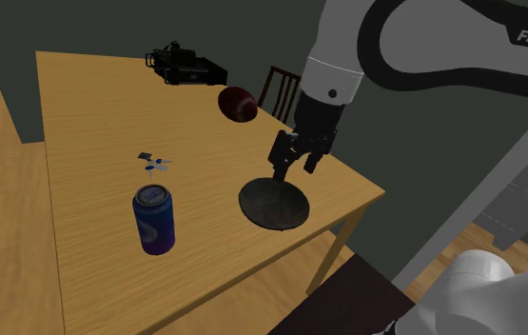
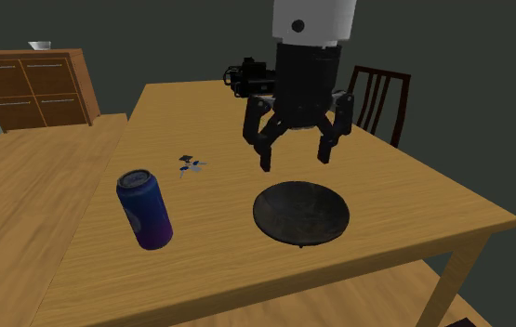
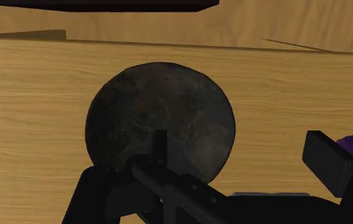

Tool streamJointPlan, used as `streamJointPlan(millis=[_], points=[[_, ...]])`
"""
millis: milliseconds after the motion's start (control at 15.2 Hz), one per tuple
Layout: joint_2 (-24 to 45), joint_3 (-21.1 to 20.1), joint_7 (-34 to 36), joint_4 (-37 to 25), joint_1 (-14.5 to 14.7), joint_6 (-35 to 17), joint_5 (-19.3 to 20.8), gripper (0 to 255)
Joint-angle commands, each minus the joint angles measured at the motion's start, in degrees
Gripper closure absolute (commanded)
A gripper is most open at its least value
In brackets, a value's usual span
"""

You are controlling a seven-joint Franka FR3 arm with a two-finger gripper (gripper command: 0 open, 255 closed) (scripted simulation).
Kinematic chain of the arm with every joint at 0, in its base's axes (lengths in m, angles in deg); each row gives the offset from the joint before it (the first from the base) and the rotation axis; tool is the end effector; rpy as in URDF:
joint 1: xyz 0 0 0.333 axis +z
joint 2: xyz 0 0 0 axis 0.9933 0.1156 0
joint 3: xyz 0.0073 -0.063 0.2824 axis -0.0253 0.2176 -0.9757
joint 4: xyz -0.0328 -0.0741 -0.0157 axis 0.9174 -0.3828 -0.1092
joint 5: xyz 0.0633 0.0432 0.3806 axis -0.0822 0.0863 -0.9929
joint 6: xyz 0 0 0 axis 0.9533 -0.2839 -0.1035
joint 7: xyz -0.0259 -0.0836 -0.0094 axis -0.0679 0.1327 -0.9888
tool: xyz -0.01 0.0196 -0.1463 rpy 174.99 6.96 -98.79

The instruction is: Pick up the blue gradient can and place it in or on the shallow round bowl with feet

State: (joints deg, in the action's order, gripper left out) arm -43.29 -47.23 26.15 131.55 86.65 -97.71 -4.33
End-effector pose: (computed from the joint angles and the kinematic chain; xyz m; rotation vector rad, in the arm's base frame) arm 0.3664 0.1804 0.5327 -3.1086 0.0030 -0.0167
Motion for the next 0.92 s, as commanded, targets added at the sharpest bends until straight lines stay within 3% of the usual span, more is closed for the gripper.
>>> streamJointPlan(millis=[0, 462, 858], points=[[3.64, -2.24, 2.12, -2.50, 0.11, -1.40, 0.13, 0], [17.27, -10.20, 10.87, -13.42, 0.73, -4.25, 3.51, 0], [31.53, -16.08, 19.74, -25.93, 3.05, -4.26, 10.88, 0]])
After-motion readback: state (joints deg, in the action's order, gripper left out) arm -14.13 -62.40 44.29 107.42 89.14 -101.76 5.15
